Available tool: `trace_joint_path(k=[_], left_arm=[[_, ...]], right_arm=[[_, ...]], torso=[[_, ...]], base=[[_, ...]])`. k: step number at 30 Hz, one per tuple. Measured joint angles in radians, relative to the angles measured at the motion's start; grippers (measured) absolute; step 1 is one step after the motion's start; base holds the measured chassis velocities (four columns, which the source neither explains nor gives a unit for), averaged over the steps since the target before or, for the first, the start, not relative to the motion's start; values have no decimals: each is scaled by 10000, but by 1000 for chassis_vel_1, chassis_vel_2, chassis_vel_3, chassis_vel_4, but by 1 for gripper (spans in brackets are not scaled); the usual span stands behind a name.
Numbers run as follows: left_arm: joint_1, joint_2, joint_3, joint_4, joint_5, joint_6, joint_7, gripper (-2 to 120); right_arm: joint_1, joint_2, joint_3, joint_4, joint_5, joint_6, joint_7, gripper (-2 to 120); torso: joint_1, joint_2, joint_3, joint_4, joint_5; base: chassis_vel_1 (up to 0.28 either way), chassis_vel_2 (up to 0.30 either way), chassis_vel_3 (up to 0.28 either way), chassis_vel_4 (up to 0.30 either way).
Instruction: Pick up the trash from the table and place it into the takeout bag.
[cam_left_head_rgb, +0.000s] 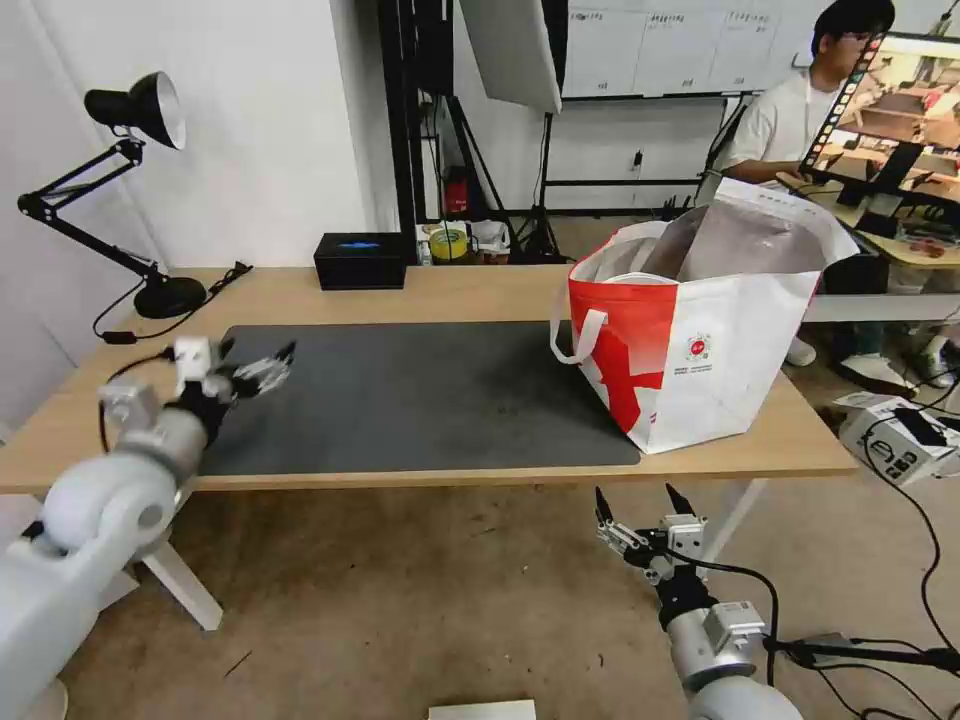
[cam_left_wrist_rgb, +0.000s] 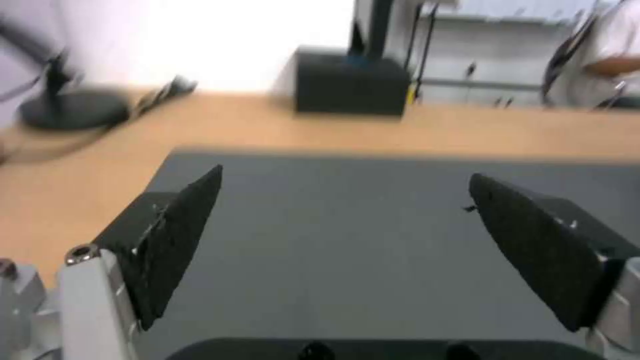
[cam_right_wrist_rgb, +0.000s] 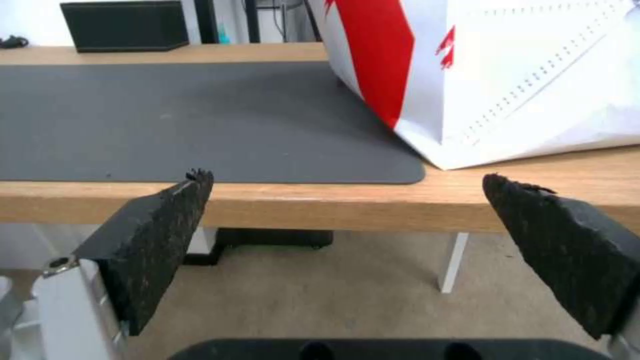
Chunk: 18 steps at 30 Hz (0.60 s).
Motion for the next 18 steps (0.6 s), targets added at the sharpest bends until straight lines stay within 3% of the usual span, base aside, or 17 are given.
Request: trace_joint_path(k=[8, 18], left_arm=[[2213, -1229, -1571, -102, 566, -755, 1237, 100], [3286, -2328, -2046, -134, 1002, -1455, 1778, 100]], right_arm=[[0, 0, 0, 0, 0, 0, 0, 100], [0, 0, 0, 0, 0, 0, 0, 100]], torso=[[0, 0, 0, -3, 5], [0, 0, 0, -4, 3]], base=[[0, 0, 0, 0], [0, 0, 0, 0]])
